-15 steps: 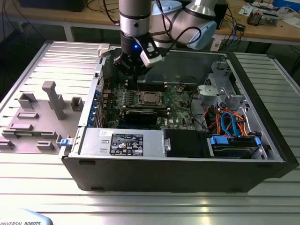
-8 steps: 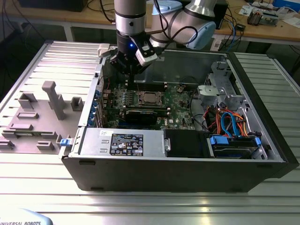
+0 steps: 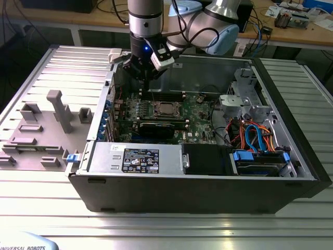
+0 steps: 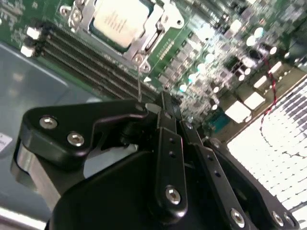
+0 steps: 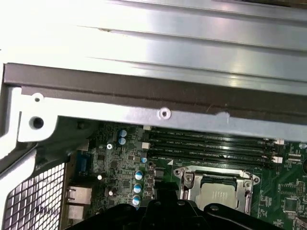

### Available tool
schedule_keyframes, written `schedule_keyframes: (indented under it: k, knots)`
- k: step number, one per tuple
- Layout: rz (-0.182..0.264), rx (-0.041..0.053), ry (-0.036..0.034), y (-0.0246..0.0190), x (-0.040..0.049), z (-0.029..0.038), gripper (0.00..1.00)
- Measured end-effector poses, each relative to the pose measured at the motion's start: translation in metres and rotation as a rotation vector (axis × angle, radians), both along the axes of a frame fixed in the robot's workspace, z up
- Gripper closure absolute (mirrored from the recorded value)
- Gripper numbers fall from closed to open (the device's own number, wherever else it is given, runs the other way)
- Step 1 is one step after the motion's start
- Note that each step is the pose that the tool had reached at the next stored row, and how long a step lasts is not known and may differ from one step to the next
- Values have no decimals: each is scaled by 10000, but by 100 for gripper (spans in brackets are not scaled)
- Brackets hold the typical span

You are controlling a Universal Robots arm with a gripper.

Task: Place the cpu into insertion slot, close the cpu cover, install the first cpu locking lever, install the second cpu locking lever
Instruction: 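Install the first cpu locking lever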

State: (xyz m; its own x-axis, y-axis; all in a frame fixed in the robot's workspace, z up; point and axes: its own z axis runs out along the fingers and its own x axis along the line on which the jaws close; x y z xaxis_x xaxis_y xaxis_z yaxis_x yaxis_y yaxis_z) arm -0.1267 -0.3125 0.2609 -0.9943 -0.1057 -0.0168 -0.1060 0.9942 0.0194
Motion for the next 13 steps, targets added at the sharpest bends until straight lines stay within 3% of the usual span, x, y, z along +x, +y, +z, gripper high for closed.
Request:
schedule_keyframes:
  k: [3, 13]
  knots:
    - [2, -1, -38, 1, 19, 0, 89]
    - [1, -1, -39, 1, 30, 0, 89]
